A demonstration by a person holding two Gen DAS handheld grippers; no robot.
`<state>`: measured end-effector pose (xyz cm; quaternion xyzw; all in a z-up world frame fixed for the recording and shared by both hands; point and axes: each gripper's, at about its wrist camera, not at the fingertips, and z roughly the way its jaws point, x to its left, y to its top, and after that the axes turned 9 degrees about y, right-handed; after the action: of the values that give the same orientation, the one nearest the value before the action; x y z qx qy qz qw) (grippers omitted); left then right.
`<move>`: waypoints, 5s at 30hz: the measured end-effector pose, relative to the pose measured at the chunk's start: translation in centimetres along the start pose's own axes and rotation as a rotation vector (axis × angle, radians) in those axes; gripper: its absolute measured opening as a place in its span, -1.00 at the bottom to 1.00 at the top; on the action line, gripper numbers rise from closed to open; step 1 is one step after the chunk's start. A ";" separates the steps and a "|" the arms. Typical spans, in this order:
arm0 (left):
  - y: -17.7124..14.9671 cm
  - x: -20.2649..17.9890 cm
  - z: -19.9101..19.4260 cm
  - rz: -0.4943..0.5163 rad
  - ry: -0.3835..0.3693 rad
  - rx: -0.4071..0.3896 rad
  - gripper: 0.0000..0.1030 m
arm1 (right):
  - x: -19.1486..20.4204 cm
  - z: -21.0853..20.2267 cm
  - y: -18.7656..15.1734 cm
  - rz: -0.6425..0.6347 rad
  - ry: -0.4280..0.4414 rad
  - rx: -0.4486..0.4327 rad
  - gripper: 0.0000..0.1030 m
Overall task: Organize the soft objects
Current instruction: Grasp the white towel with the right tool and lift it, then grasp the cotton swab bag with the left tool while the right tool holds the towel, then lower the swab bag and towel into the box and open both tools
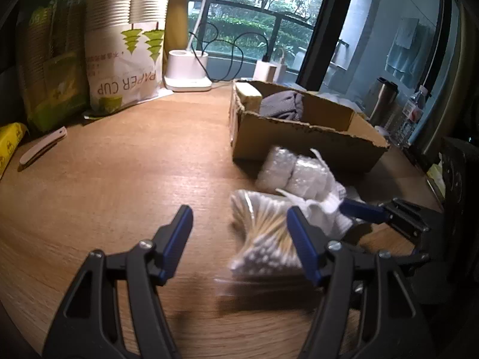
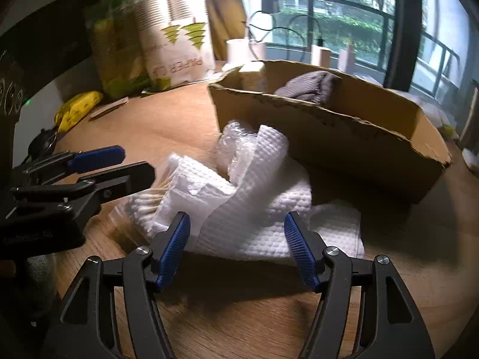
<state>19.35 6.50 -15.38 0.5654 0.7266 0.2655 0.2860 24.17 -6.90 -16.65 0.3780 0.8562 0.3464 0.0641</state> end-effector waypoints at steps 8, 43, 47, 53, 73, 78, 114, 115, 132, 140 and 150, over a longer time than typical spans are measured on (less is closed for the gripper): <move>-0.2 -0.2 -0.6 0.002 0.007 -0.006 0.29 | 2.0 1.1 -0.1 -0.115 -0.036 0.035 -0.65; -0.6 -3.7 -0.3 0.089 0.059 0.023 0.30 | -5.6 -11.3 -2.8 0.071 -0.128 -0.241 -0.81; -0.8 -3.7 0.7 0.100 0.085 0.047 0.30 | -6.6 -9.6 -3.5 0.092 -0.167 -0.183 -0.80; -0.9 -3.4 2.0 0.100 0.112 0.071 0.30 | -9.2 -7.5 -4.7 0.158 -0.230 -0.084 -0.80; -1.1 -3.2 3.5 0.110 0.074 0.107 0.13 | -9.9 -3.9 -3.8 0.155 -0.236 0.022 0.05; -1.3 -3.3 2.7 0.118 0.054 0.099 -0.01 | -9.9 -4.6 -4.1 0.169 -0.237 0.000 -0.74; 6.9 -7.3 -4.7 0.134 -0.014 -0.151 -0.02 | -7.1 -14.2 1.6 0.086 -0.150 -0.294 -0.77; 7.4 -7.3 -4.7 0.131 -0.012 -0.160 -0.02 | -7.3 -14.3 1.8 0.084 -0.150 -0.297 -0.77; 11.1 -7.7 -0.8 0.102 -0.006 -0.188 -0.02 | -10.5 -12.9 5.1 0.076 -0.145 -0.330 -0.77; 11.9 -7.8 2.2 0.094 -0.002 -0.161 -0.02 | -12.2 -11.1 6.2 0.087 -0.134 -0.331 -0.77; 11.9 -8.3 5.8 0.093 0.002 -0.134 -0.02 | -14.8 -7.9 6.8 0.123 -0.129 -0.298 -0.77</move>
<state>33.16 1.35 -10.02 0.5779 0.6804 0.3271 0.3099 35.77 -18.22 -8.64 0.4374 0.7648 0.4476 0.1530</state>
